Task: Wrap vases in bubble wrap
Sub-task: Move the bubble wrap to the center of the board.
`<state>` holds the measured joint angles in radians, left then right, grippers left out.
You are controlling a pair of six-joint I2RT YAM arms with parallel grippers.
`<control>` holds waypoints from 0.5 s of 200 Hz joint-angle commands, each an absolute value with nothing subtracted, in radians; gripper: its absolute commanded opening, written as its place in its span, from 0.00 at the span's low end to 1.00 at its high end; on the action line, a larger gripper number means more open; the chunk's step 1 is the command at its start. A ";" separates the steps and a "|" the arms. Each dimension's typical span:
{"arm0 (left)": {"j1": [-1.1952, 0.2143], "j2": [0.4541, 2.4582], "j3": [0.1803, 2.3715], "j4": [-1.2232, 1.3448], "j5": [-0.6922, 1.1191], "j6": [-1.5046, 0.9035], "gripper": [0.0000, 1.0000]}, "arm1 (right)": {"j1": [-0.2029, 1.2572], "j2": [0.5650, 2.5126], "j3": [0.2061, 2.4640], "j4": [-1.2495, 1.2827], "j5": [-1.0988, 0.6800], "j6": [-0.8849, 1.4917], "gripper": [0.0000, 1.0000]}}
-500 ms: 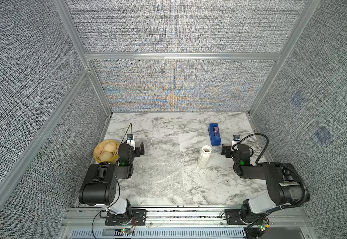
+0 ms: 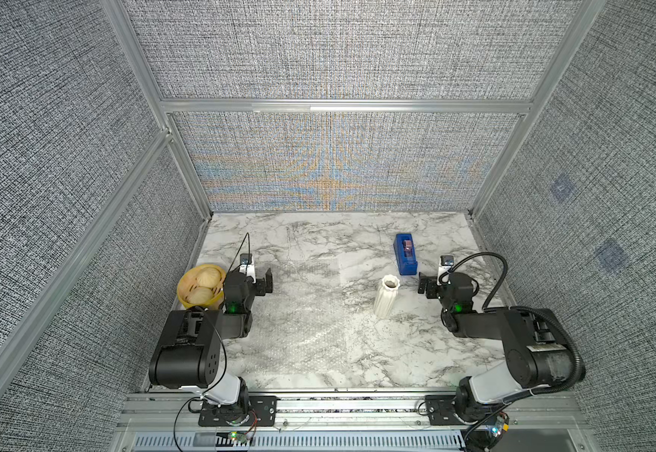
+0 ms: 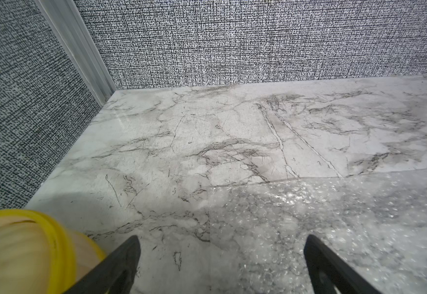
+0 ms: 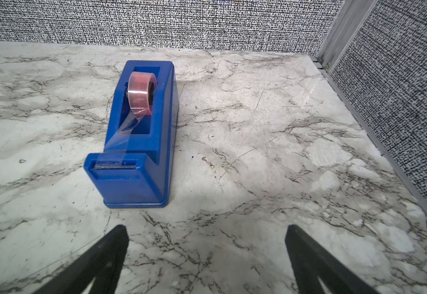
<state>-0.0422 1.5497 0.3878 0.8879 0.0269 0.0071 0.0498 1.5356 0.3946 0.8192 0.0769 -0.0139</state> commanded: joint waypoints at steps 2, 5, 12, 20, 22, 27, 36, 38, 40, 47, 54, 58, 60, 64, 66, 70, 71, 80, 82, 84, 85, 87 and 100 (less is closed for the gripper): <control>-0.041 1.548 0.388 0.912 0.029 0.008 1.00 | 0.051 1.535 0.394 0.848 0.083 -0.020 0.99; -0.040 1.548 0.387 0.913 0.028 0.008 1.00 | 0.051 1.534 0.394 0.849 0.083 -0.020 0.99; -0.040 1.549 0.387 0.912 0.029 0.009 1.00 | 0.051 1.536 0.393 0.849 0.083 -0.020 0.99; -0.040 1.548 0.388 0.912 0.029 0.008 1.00 | 0.051 1.535 0.393 0.849 0.083 -0.020 0.99; -0.041 1.549 0.388 0.912 0.028 0.008 1.00 | 0.051 1.534 0.393 0.850 0.083 -0.020 0.99; -0.040 1.549 0.387 0.912 0.029 0.008 1.00 | 0.051 1.535 0.393 0.848 0.083 -0.020 0.99; -0.041 1.548 0.388 0.911 0.029 0.009 0.99 | 0.051 1.535 0.393 0.848 0.083 -0.021 0.99; -0.041 1.548 0.387 0.912 0.028 0.008 1.00 | 0.051 1.535 0.393 0.848 0.083 -0.020 0.99; -0.041 1.549 0.388 0.911 0.029 0.008 1.00 | 0.051 1.535 0.393 0.849 0.083 -0.020 0.99; -0.040 1.549 0.387 0.913 0.028 0.008 1.00 | 0.051 1.533 0.393 0.849 0.083 -0.020 0.99; -0.041 1.548 0.388 0.912 0.028 0.008 1.00 | 0.051 1.535 0.393 0.849 0.083 -0.020 0.99; -0.041 1.548 0.387 0.913 0.028 0.007 1.00 | 0.051 1.535 0.393 0.849 0.083 -0.020 0.99; -0.041 1.549 0.388 0.912 0.028 0.008 1.00 | 0.051 1.535 0.393 0.848 0.083 -0.020 0.99; -0.040 1.549 0.388 0.912 0.028 0.008 1.00 | 0.051 1.535 0.394 0.849 0.083 -0.020 0.99; -0.041 1.548 0.388 0.911 0.029 0.008 1.00 | 0.051 1.536 0.394 0.848 0.083 -0.020 0.99; -0.041 1.548 0.388 0.911 0.029 0.008 0.99 | 0.051 1.536 0.395 0.849 0.083 -0.020 0.99; -0.041 1.548 0.388 0.911 0.028 0.007 0.99 | 0.051 1.536 0.396 0.849 0.083 -0.020 0.99; -0.040 1.549 0.388 0.911 0.029 0.008 1.00 | 0.051 1.536 0.395 0.848 0.083 -0.018 0.99; -0.041 1.548 0.387 0.912 0.028 0.008 1.00 | 0.051 1.536 0.396 0.849 0.084 -0.018 0.99; -0.040 1.548 0.387 0.913 0.028 0.007 1.00 | 0.051 1.536 0.396 0.848 0.084 -0.016 0.99; -0.040 1.548 0.387 0.913 0.029 0.007 1.00 | 0.051 1.536 0.395 0.849 0.084 -0.016 0.99; -0.040 1.548 0.385 0.913 0.028 0.008 1.00 | 0.051 1.534 0.393 0.849 0.083 -0.015 0.99; -0.040 1.539 0.382 0.920 0.035 0.015 1.00 | 0.051 1.528 0.385 0.861 0.086 -0.015 0.99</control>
